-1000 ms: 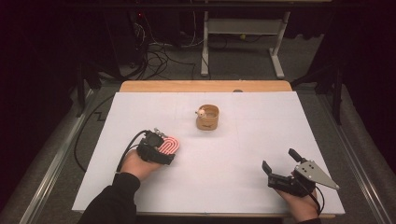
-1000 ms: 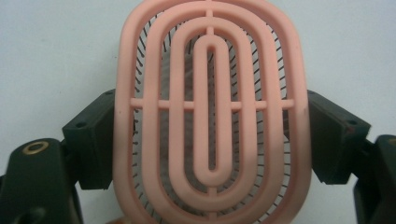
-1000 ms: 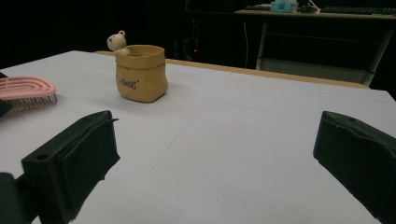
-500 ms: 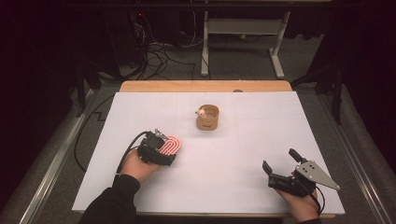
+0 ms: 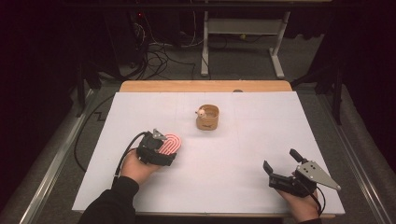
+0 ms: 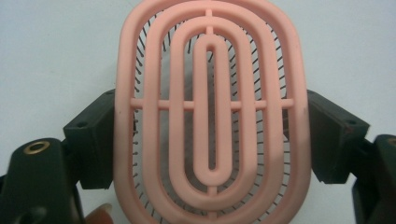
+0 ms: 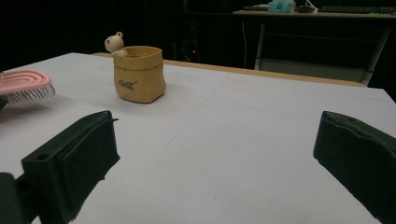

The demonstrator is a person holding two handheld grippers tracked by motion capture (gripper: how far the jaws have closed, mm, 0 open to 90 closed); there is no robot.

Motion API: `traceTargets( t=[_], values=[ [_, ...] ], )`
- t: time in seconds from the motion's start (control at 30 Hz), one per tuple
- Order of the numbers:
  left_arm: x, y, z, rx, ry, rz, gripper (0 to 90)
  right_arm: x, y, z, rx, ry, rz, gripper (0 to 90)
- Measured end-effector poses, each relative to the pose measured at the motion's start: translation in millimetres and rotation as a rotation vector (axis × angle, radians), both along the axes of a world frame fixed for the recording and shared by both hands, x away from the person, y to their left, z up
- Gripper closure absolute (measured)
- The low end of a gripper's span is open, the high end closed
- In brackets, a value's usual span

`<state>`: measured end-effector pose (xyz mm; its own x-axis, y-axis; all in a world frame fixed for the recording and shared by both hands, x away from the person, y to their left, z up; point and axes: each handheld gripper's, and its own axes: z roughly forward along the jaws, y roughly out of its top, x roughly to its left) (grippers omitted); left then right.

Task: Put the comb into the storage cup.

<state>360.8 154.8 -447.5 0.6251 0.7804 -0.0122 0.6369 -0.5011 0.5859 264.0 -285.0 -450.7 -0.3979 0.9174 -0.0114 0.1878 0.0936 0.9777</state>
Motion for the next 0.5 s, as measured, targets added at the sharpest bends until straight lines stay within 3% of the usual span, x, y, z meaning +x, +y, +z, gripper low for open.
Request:
traceTargets(
  t=[0.2,0.33,0.5],
  values=[
    [-6.4,2.8,4.2,-0.024,-0.033,-0.018,18.4,0.1,1.1,-0.7,-0.003,0.004,0.001,0.3],
    [-10.2,5.6,9.3,-0.074,-0.049,-0.025,18.4,-0.1,0.9,-0.6,-0.003,0.002,0.001,0.3],
    [-13.6,7.3,11.5,-0.097,-0.072,-0.024,18.4,-1.1,0.4,0.1,-0.001,-0.001,-0.003,0.3]
  ],
)
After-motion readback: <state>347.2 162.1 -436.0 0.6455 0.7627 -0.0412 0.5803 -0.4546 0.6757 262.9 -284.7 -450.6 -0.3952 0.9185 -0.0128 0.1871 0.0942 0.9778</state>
